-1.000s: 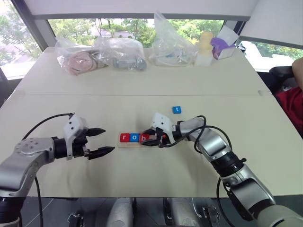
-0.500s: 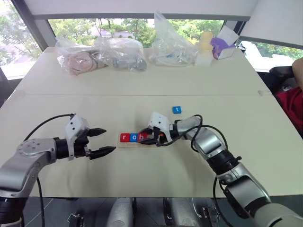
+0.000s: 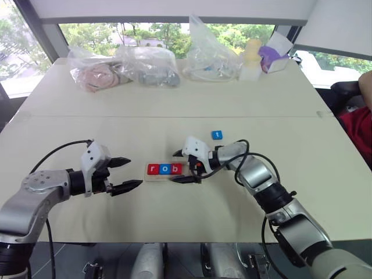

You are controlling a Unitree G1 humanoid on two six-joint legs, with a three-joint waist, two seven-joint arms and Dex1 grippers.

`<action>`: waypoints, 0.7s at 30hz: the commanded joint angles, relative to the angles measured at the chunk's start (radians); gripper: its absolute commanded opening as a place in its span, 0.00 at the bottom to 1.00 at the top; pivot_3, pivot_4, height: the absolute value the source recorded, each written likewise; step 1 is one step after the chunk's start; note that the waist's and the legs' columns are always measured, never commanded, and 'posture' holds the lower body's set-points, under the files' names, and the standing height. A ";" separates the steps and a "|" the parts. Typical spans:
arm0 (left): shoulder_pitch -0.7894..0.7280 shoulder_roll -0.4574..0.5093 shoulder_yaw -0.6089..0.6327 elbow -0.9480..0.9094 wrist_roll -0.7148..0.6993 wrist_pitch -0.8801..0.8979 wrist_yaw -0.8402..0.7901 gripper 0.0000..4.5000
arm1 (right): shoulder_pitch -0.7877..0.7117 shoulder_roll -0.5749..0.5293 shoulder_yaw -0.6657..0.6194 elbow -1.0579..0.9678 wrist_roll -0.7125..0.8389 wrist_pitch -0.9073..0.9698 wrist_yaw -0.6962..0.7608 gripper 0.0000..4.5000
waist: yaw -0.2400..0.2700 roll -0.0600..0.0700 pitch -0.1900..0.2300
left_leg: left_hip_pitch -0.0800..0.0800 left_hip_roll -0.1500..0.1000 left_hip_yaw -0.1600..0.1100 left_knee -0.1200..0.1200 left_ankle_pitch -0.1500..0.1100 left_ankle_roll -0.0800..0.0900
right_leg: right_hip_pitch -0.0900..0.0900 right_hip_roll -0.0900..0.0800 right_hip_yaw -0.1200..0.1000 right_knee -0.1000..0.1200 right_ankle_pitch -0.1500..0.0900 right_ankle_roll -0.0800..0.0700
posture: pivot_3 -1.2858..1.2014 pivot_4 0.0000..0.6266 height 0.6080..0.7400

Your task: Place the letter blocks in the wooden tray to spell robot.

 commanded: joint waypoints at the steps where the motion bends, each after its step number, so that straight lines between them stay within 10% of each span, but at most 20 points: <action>1: -0.017 -0.006 0.018 -0.049 -0.033 0.012 0.011 1.00 | -0.022 -0.015 -0.094 -0.058 0.056 0.038 -0.015 0.98 | 0.000 0.000 0.000 | 0.000 0.000 0.000 0.000 0.000 0.000 | 0.000 0.000 0.000 0.000 0.000 0.000 | 0.52 0.24 0.96; 9: -0.109 -0.066 -0.005 -0.167 -0.118 0.095 0.108 1.00 | 0.045 -0.014 -0.360 -0.292 0.157 0.477 -0.318 0.98 | 0.004 0.000 0.000 | 0.000 0.000 -0.001 0.000 0.000 0.000 | 0.001 -0.001 0.000 0.000 0.000 0.000 | 0.52 0.24 0.96; 21: -0.231 -0.107 -0.181 -0.115 0.016 0.022 0.115 1.00 | 0.211 0.210 -0.369 -0.557 0.123 0.848 -0.718 0.98 | 0.000 0.000 -0.001 | 0.000 -0.001 0.000 0.000 0.000 0.000 | -0.001 0.002 0.001 0.001 0.000 0.000 | 0.52 0.24 0.96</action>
